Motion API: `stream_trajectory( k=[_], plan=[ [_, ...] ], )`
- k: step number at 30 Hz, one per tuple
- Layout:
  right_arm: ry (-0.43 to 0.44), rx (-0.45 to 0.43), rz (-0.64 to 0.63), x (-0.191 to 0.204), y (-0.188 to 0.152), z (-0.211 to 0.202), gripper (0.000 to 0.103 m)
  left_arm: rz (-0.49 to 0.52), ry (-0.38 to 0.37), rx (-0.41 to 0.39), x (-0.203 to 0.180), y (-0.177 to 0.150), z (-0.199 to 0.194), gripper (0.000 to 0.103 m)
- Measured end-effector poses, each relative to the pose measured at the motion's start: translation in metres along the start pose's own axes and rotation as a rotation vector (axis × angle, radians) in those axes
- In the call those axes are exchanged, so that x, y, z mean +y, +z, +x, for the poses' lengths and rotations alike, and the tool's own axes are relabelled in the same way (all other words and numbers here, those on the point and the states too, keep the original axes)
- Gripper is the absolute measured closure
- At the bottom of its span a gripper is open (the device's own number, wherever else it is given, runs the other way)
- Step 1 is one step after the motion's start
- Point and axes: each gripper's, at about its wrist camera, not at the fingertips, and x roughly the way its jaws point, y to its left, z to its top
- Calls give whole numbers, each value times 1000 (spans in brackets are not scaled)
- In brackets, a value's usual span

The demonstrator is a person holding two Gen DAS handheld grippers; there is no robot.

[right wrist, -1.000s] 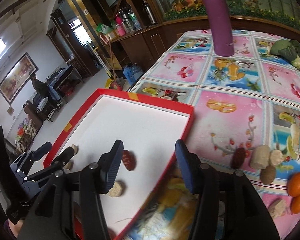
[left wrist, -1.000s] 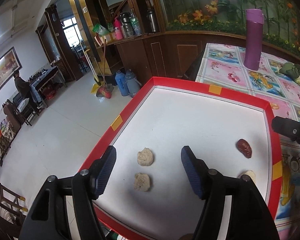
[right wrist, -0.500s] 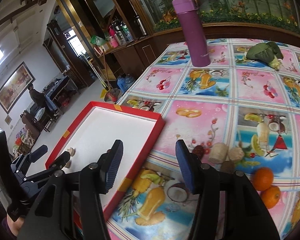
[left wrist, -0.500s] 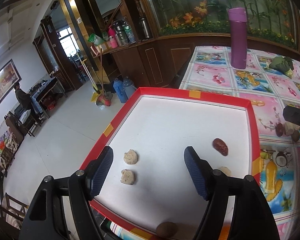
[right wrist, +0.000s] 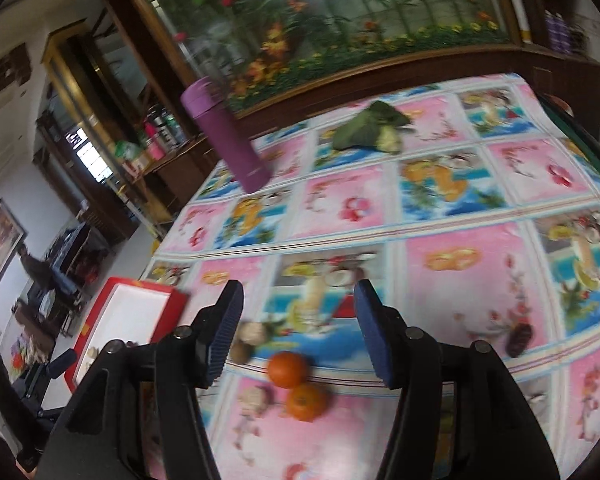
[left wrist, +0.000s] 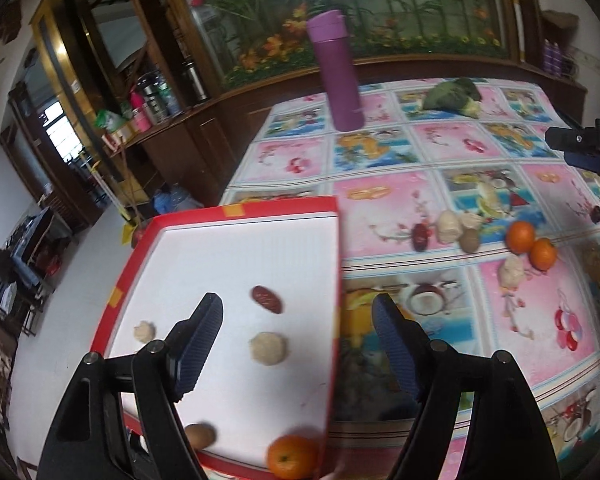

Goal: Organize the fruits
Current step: 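Move both tools back toward the oranges on the tablecloth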

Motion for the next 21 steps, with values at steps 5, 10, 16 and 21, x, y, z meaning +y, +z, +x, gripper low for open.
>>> stream_trajectory(
  k=[5, 10, 16, 21],
  plan=[
    [-29, 27, 39, -32, 0, -7, 44, 34, -28, 16, -19, 1, 2, 26],
    [8, 142, -41, -25, -13, 2, 44, 30, -35, 48, -25, 0, 9, 26],
    [41, 260, -200, 3, -40, 19, 44, 22, -32, 60, -23, 0, 12, 26],
    [-3, 305, -259, 14, -56, 35, 44, 16, -47, 66, -23, 1, 15, 26]
  ],
)
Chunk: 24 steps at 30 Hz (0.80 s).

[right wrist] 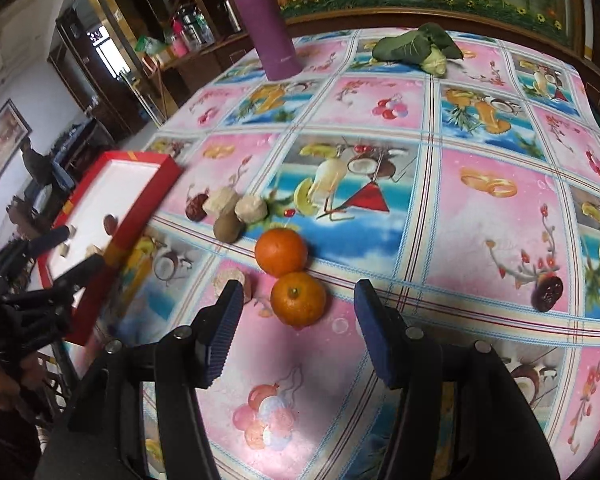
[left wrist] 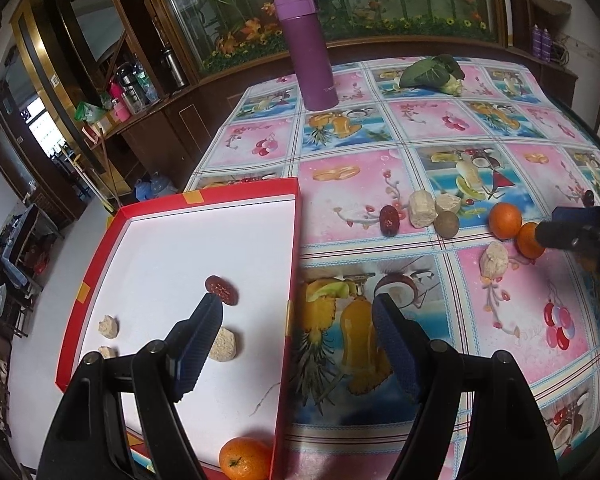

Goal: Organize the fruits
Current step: 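Move both tools back toward the oranges on the tablecloth, then close the right tool on an orange while the left tool grasps a beige cake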

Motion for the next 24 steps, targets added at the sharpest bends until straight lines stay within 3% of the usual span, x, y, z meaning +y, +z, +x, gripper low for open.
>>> stream_trajectory(
  k=[3, 12, 14, 20, 24],
  plan=[
    [-17, 25, 1, 1, -3, 10, 44, 0, -11, 3, 0, 0, 2, 26],
    [-118, -5, -75, 14, -6, 20, 63, -12, -62, 30, -1, 4, 11, 26],
    [-106, -7, -70, 14, -5, 20, 70, -15, -70, 36, -3, 9, 16, 26],
    [-134, -22, 68, -14, 3, 14, 70, 25, -91, 35, -17, 26, 29, 26],
    [-133, -40, 170, -34, 5, 8, 70, 123, -138, 5, -32, 42, 39, 26]
  ],
)
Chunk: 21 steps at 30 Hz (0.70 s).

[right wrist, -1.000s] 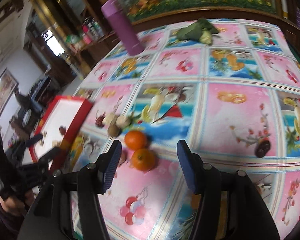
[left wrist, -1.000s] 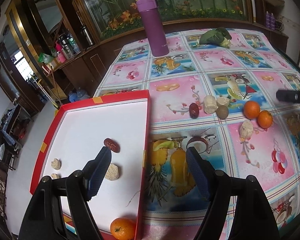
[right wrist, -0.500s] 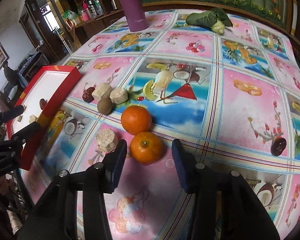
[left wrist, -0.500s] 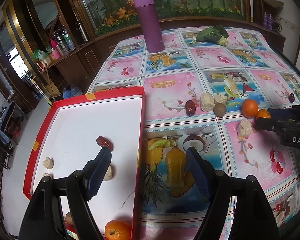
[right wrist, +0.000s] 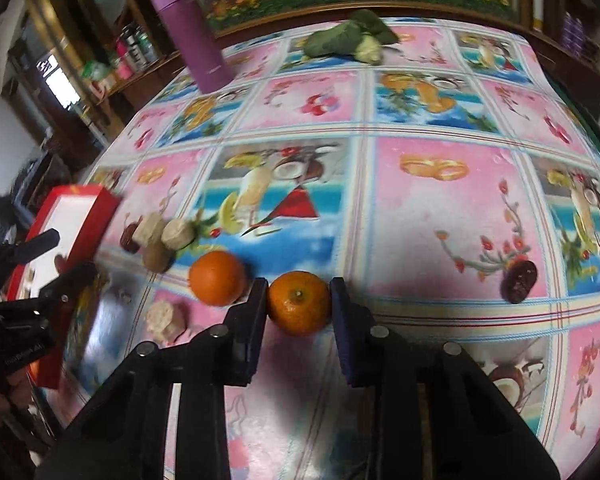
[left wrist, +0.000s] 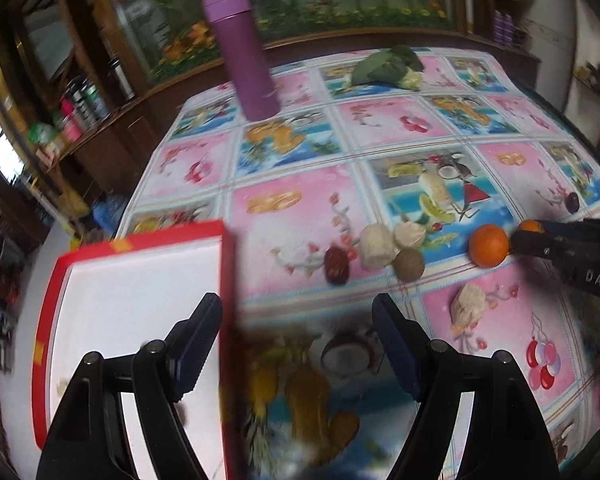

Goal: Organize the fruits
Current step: 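Close the right tool on an orange while the left tool grasps a beige cake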

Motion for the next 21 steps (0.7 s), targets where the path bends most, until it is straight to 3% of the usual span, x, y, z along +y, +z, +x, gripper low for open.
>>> stream_trajectory(
  k=[7, 10, 21],
  plan=[
    [36, -3, 97, -16, 5, -4, 70, 47, -85, -8, -10, 24, 20, 27],
    [44, -2, 97, -16, 5, -4, 70, 45, -123, 12, -13, 30, 29, 45],
    [64, 9, 91, -13, 4, -4, 70, 61, -241, 45, -21, 35, 48, 66]
  ],
)
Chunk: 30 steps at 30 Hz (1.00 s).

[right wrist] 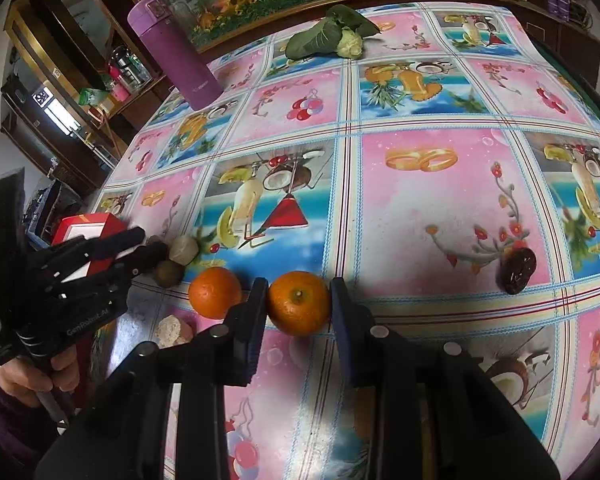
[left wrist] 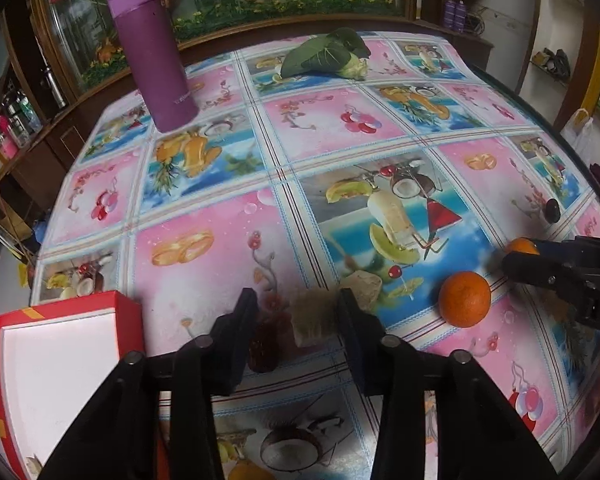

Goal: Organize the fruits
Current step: 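Close the right tool on an orange while the left tool grasps a beige cake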

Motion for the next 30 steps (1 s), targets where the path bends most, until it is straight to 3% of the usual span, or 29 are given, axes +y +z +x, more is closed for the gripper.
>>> stream_trajectory(
  k=[2, 4, 11, 14, 16, 22, 30],
  plan=[
    [1, -1, 1, 0, 0, 0, 70, 11, -36, 32, -3, -6, 5, 69],
    [5, -2, 3, 0, 0, 0, 70, 27, -27, 21, -6, -10, 3, 69],
    [10, -1, 2, 1, 0, -1, 70, -62, -34, 44, 10, -1, 11, 70],
    [7, -5, 4, 0, 1, -1, 70, -68, -39, 31, 11, -2, 11, 72],
    [8, -9, 1, 0, 1, -1, 70, -67, -44, 26, 10, -3, 11, 79],
    [11, -13, -7, 0, 1, 0, 70, -96, -43, 14, 10, -6, 8, 79],
    [49, -93, -47, 10, 1, -15, 70, -143, -27, -91, 2, -23, -39, 79]
  ],
)
